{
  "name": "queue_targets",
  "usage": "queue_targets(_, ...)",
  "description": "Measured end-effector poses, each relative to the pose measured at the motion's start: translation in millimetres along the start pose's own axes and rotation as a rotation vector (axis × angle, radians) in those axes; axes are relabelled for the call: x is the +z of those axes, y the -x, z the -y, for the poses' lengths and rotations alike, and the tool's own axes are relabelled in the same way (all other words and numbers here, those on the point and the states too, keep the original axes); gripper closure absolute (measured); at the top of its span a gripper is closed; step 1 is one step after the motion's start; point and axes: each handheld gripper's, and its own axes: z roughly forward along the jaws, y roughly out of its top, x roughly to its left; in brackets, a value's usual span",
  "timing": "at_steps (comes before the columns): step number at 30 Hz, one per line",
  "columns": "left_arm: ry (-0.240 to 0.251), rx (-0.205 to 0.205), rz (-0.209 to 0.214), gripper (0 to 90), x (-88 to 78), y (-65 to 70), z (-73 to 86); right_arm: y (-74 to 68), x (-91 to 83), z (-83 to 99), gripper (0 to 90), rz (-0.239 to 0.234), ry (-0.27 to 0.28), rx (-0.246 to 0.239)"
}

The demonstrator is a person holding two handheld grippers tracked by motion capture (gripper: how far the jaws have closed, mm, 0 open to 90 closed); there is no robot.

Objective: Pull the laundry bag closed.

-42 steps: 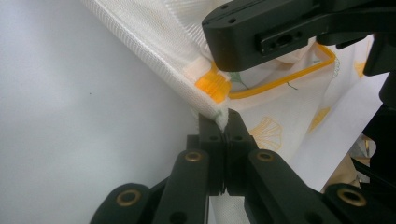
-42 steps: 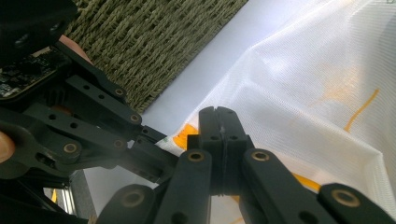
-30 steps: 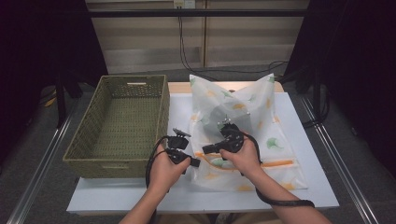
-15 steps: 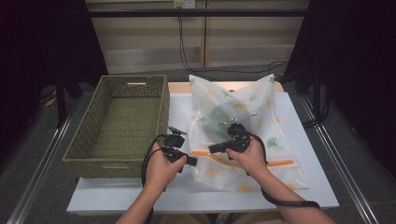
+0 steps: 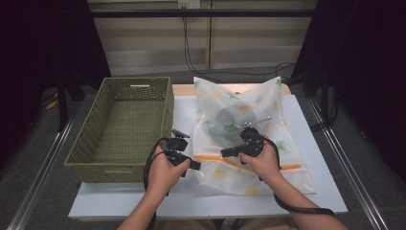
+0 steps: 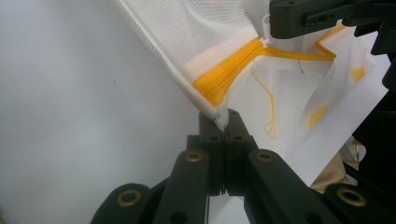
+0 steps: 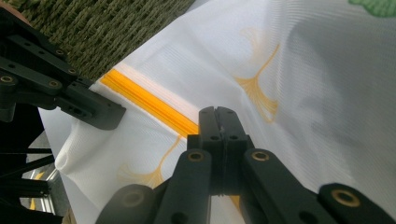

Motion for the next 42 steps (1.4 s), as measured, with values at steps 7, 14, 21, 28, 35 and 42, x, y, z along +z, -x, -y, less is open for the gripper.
queue_targets(7,-0.008,-0.006,0.004,89.1,-0.1,-0.1,-0.3,1.4,-3.4,1.6,90.0,0.019,-0.006,-0.007)
queue_targets(14,-0.009,-0.001,0.001,89.1,-0.8,-0.1,-0.4,6.7,-7.5,5.1,90.0,0.026,-0.004,0.001)
queue_targets(21,-0.014,0.0,0.005,89.1,-1.1,0.8,-0.9,8.0,-10.4,7.3,90.0,0.041,-0.002,0.004)
queue_targets(28,-0.016,-0.004,0.001,89.1,-1.2,0.8,-0.6,12.7,-15.5,10.8,90.0,0.064,-0.002,0.012)
queue_targets(35,-0.021,-0.002,0.002,89.1,-1.1,1.1,-0.8,12.9,-20.1,13.0,90.0,0.078,0.002,0.003)
queue_targets(42,-0.027,0.0,0.0,89.1,-1.0,1.5,-0.6,12.3,-24.8,14.0,90.0,0.079,0.006,-0.001)
